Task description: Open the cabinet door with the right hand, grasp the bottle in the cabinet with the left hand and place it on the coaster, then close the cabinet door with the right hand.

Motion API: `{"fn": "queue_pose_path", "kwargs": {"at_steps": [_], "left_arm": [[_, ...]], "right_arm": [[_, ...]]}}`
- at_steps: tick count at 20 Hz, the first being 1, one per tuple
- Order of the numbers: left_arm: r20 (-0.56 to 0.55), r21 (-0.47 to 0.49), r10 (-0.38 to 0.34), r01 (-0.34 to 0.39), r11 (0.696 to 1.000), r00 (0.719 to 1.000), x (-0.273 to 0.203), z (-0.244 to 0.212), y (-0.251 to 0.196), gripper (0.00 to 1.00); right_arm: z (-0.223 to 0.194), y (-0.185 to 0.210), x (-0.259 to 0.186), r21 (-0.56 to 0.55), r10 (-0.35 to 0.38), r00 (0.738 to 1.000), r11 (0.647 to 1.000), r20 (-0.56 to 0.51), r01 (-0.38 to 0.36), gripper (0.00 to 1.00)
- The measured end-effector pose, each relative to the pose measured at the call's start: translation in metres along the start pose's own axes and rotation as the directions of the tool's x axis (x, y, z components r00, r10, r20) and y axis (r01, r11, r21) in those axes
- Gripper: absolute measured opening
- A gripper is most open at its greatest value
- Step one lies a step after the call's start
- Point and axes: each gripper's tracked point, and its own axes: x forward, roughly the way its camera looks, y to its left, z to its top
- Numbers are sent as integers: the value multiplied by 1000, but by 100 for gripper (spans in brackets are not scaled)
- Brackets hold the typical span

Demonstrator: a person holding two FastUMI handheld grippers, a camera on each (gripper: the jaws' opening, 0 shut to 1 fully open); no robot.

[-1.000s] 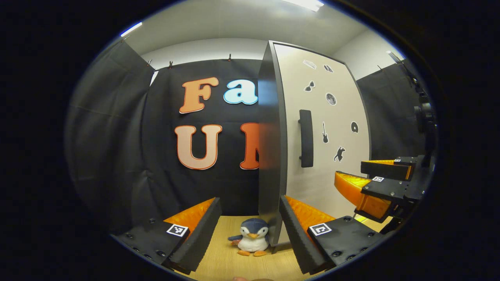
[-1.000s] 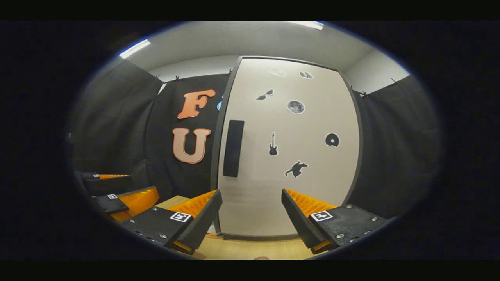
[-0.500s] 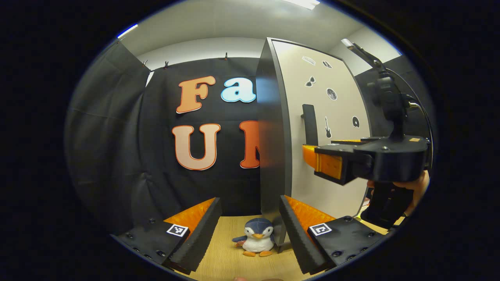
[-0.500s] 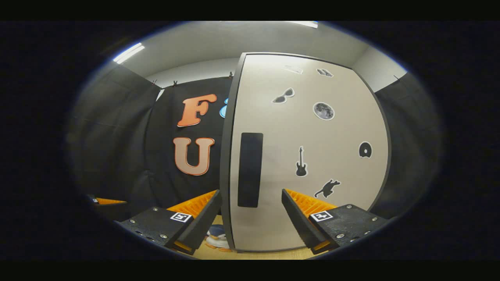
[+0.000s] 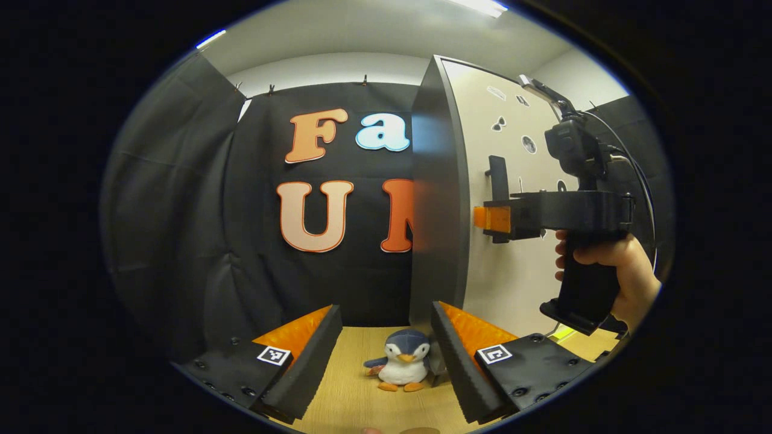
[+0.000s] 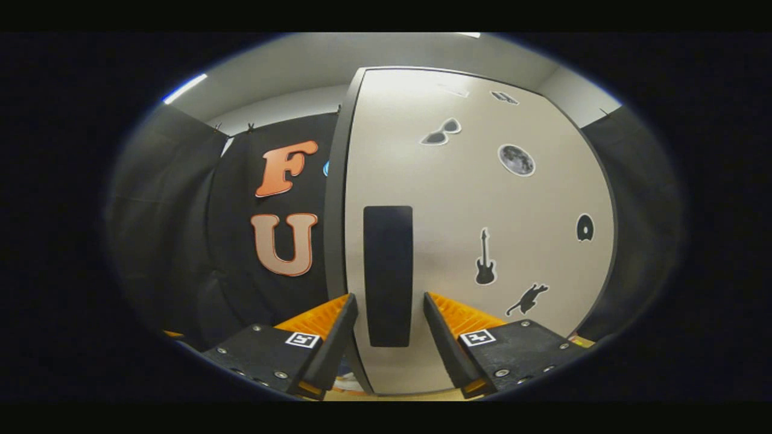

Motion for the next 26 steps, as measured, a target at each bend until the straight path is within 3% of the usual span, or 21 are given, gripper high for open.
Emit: {"fn": "queue_pose_path", "kwargs": {"at_steps": [2,3,11,13,14,18,22,25,26], "left_arm": [[-1,-4,6,-6,1000,1000,2,-1,6,97],[-2,-4,7,-7,1000,1000,1,-3,8,97],[-32,-1,-9,9,1000,999,5,-11,20,99],[-33,-8,5,-5,1000,999,5,-11,26,99],[-23,-12,14,-14,1000,1000,5,-8,29,94],[-8,-10,46,-46,999,999,-4,3,29,97],[20,-1,88,-88,996,996,-48,9,12,94],[30,-4,91,-91,996,995,-59,17,-7,99],[37,-7,86,-85,996,996,-62,21,-15,94]], "right_arm": [[0,4,1,14,-2,1000,1000,8,2,53],[1,4,0,27,-10,1000,1000,10,10,40],[1,3,-2,52,-35,999,998,0,35,14],[1,2,-6,53,-35,999,998,0,35,12],[2,1,-9,56,-34,999,998,2,34,15],[3,-6,-20,48,-40,999,998,27,39,15],[3,-11,-28,70,23,1000,997,18,-25,13],[2,-16,-41,73,57,998,996,10,-58,15],[3,-19,-45,82,65,998,995,7,-65,12]]}}
